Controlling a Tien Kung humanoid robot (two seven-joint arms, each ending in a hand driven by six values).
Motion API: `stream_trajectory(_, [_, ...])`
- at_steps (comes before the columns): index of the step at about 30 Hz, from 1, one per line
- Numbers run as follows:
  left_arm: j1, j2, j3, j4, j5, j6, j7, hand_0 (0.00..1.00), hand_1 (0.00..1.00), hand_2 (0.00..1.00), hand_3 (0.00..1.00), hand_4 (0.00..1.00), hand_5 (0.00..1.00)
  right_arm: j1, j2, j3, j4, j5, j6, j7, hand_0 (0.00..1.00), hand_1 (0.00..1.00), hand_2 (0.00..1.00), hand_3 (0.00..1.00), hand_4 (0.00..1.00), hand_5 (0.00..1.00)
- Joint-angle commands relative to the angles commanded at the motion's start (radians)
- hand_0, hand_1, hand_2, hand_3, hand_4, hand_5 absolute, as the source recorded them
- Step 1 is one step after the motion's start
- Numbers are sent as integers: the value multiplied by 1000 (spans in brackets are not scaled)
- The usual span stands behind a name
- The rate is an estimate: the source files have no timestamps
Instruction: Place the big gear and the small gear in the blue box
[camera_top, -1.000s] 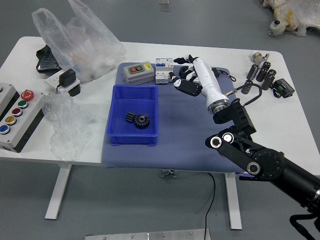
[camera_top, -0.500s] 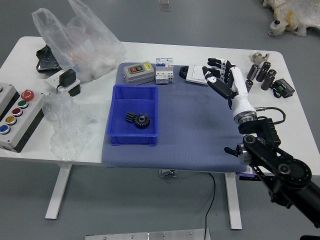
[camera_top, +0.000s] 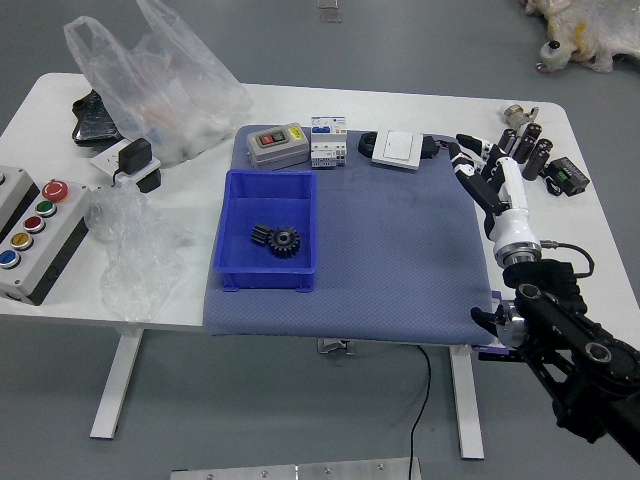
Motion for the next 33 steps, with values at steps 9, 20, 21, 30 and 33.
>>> stream_trajectory(9, [3,12,-3,0,1,-11,1,718,656,614,678,677,367,-87,-23,99,47,-36,2,-1,711,713,794,699,703,381])
stream_trajectory(20, [-3,20,45,0,-38,-10,-22,719,665,625,679,674,362,-118,-24,201,114,-123,-12,-15,720,713,777,698,706,403])
stream_trajectory(21, [-4,21,52,0,-45,-10,-25,719,665,625,679,674,362,-120,-24,207,116,-126,-12,-16,720,713,777,698,706,403])
stream_trajectory(30, [-9,20,64,0,-52,-14,-27,717,610,606,679,671,360,-130,-25,274,129,-133,-17,-14,714,677,717,683,701,409])
stream_trajectory(33, [-10,17,61,0,-47,-11,-26,717,610,606,679,671,360,-133,-24,288,131,-141,-20,-22,714,677,717,683,701,409])
